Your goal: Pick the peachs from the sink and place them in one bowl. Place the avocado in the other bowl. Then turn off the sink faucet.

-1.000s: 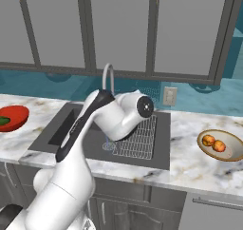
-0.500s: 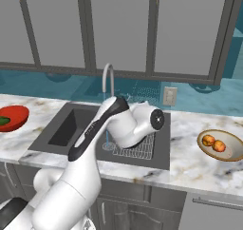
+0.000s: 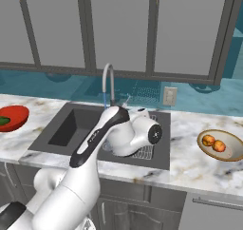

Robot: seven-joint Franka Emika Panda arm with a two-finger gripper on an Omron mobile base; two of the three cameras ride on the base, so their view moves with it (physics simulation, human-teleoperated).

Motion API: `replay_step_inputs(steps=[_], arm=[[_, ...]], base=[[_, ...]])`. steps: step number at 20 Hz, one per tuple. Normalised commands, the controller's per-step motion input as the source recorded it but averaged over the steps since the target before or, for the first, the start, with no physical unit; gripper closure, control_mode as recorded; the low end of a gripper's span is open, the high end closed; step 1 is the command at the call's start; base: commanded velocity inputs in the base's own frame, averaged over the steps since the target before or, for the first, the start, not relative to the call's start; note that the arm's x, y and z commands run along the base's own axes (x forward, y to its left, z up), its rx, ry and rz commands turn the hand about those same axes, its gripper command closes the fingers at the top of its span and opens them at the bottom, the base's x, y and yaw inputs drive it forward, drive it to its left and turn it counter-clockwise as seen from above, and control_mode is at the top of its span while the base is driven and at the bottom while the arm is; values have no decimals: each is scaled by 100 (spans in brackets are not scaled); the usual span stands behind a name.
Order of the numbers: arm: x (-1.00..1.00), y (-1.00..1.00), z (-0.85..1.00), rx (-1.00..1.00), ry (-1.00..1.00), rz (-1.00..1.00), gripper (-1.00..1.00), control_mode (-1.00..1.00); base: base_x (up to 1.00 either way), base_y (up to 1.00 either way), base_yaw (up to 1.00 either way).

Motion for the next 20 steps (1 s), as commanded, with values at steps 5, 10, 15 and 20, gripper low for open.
replay_step_inputs(steps=[5, 10, 15, 20], arm=[[32, 2, -4, 9, -1, 0, -100, -100], [31, 0, -1, 10, 0, 0, -100, -100], [27, 0, -1, 7, 0, 0, -100, -100], [14, 0, -4, 5, 0, 0, -100, -100]], base=[[0, 0, 0], [0, 0, 0], [0, 0, 0], [0, 0, 0]])
